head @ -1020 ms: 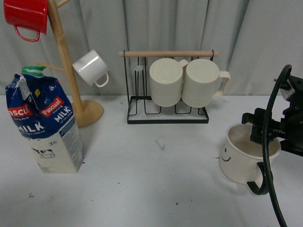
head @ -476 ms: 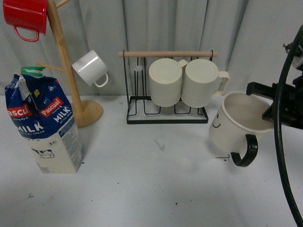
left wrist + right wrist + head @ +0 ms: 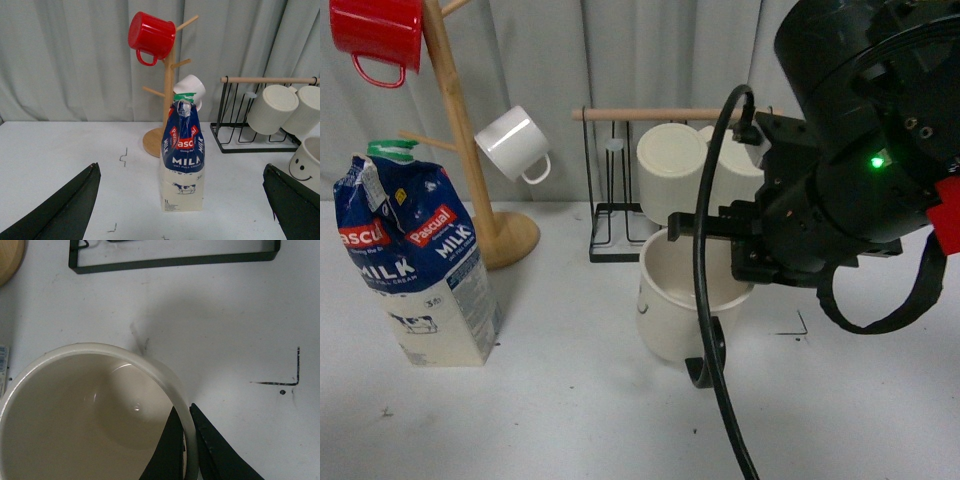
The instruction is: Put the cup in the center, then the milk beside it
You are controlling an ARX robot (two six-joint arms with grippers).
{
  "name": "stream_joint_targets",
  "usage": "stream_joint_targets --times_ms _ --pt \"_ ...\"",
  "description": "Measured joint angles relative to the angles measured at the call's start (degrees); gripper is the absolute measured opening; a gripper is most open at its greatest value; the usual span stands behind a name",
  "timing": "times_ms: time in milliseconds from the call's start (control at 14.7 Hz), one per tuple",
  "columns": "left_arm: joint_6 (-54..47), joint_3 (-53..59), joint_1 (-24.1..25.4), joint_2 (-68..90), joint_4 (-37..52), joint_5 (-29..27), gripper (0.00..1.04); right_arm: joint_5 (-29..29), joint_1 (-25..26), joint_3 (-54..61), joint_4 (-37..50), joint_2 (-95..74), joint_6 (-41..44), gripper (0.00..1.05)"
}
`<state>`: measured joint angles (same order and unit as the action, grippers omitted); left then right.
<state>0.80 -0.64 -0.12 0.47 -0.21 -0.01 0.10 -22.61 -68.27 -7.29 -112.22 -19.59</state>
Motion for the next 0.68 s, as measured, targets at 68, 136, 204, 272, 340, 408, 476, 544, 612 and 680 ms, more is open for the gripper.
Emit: stream_joint_targets --times_ms 68,136,204,272,340,408,476,544,612,680 --pt "-0.02 0.00 0.00 0.00 0.00 0.02 0.98 0.55 -0.66 -1.55 -0.52 -1.09 0.20 0.03" --pt "0.00 0.00 0.00 0.00 0.00 0.02 0.98 1.03 -0.66 -3.19 -0.81 -2.29 0.33 0.03" --pt "0.00 0.00 0.00 0.00 0.00 0.02 0.98 1.64 -0.66 -4.85 -1.73 -3.65 0.74 0.03" --pt "0.00 0.00 0.00 0.00 0.00 0.00 0.98 1.64 -0.66 -6.29 -2.95 -4.81 1.16 0.03" --pt "0.00 0.00 0.00 0.00 0.00 0.00 0.98 1.66 -0.83 -7.52 -3.56 -5.92 1.46 0.03" --pt "0.00 0.00 0.00 0.00 0.00 0.02 0.98 1.68 -1.03 -8.55 -4.42 -6.99 1.46 0.03" --pt "0.00 0.00 0.00 0.00 0.02 0.00 0.98 1.77 -1.40 -8.92 -5.03 -7.67 1.66 0.03" --pt "0.00 0.00 0.00 0.00 0.00 0.00 0.98 1.44 -1.42 -9.09 -6.05 -7.87 1.77 0.03" --pt "-0.02 0.00 0.00 0.00 0.00 0.02 0.98 1.46 -1.46 -9.60 -6.08 -8.26 2.19 0.03" --pt "0.00 0.00 0.00 0.00 0.00 0.00 0.98 1.46 -1.40 -10.23 -6.45 -8.66 2.62 0.03"
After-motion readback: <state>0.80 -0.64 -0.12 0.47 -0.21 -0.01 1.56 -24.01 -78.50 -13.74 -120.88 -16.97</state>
